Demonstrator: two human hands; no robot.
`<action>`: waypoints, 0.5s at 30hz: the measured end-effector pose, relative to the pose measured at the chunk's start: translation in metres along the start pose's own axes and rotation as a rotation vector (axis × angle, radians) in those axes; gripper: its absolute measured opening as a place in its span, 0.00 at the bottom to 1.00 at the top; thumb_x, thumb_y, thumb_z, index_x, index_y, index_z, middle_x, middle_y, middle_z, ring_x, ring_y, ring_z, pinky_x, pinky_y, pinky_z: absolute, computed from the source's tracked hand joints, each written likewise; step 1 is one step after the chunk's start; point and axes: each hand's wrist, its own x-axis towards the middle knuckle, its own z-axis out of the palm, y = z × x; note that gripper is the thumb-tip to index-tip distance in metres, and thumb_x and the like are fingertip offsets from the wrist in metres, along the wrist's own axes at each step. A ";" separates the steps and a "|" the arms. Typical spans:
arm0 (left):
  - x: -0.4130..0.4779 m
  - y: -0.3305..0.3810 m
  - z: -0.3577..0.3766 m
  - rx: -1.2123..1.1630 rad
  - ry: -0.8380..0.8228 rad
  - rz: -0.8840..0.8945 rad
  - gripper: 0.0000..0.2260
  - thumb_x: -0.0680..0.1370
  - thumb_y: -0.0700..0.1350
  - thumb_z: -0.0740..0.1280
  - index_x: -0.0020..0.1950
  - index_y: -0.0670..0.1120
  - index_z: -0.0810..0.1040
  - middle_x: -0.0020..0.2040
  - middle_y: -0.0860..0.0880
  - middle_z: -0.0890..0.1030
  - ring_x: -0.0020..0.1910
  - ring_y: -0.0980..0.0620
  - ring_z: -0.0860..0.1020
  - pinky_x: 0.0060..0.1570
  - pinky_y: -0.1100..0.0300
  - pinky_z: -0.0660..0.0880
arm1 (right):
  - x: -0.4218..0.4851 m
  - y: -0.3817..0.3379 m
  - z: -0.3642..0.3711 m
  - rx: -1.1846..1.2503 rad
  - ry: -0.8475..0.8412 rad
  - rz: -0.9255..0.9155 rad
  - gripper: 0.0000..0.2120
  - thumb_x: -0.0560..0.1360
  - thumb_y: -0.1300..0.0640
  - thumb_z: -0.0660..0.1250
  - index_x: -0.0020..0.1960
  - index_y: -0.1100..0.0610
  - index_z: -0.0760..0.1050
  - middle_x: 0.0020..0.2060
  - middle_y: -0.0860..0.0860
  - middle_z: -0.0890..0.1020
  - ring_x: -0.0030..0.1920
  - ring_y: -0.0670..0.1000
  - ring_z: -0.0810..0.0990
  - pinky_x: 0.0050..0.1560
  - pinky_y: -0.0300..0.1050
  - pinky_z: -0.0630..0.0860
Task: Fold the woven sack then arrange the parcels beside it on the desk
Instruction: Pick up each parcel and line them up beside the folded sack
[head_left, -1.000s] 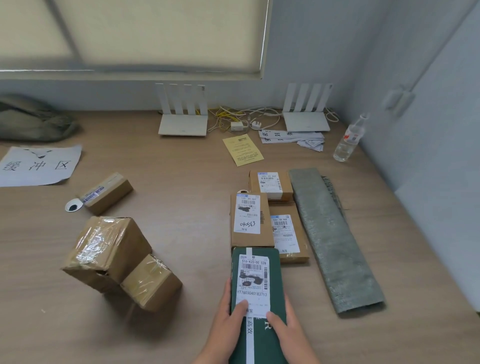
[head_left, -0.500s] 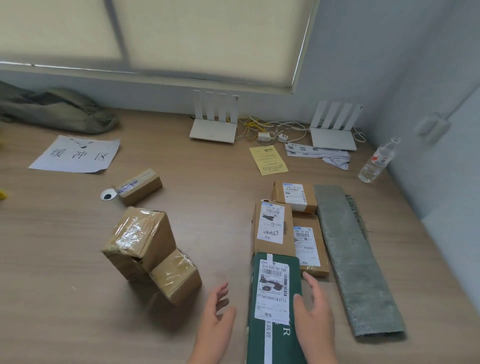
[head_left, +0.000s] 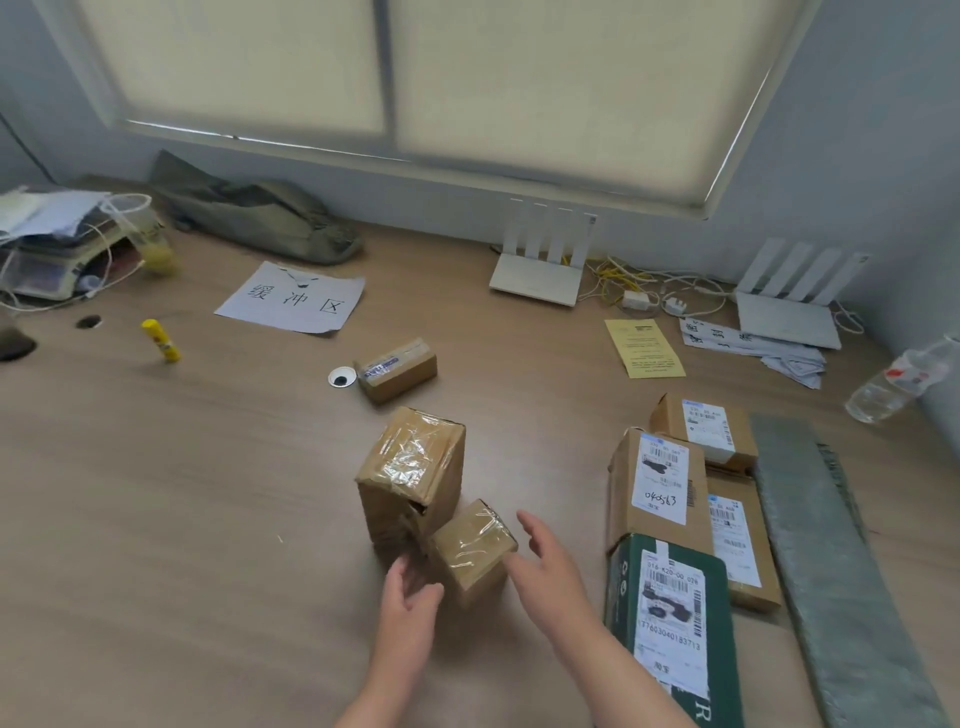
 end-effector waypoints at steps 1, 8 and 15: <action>-0.001 0.005 0.001 -0.001 -0.040 -0.015 0.26 0.81 0.34 0.63 0.76 0.51 0.64 0.66 0.51 0.74 0.62 0.52 0.73 0.69 0.48 0.68 | 0.002 -0.003 0.004 0.021 -0.013 0.025 0.28 0.79 0.55 0.65 0.77 0.48 0.63 0.75 0.45 0.68 0.75 0.49 0.66 0.73 0.49 0.66; -0.003 0.009 0.000 0.022 -0.291 -0.147 0.34 0.66 0.49 0.66 0.69 0.69 0.61 0.67 0.60 0.75 0.65 0.55 0.74 0.67 0.43 0.68 | -0.003 0.004 0.022 0.052 0.061 0.077 0.26 0.76 0.60 0.65 0.74 0.51 0.70 0.67 0.46 0.76 0.66 0.47 0.74 0.69 0.46 0.71; -0.013 0.002 0.000 -0.160 -0.286 -0.170 0.17 0.79 0.43 0.65 0.67 0.55 0.71 0.66 0.49 0.76 0.57 0.48 0.77 0.45 0.52 0.76 | -0.030 0.027 0.025 0.343 0.245 0.171 0.14 0.72 0.41 0.63 0.46 0.47 0.83 0.45 0.50 0.85 0.49 0.52 0.82 0.58 0.63 0.78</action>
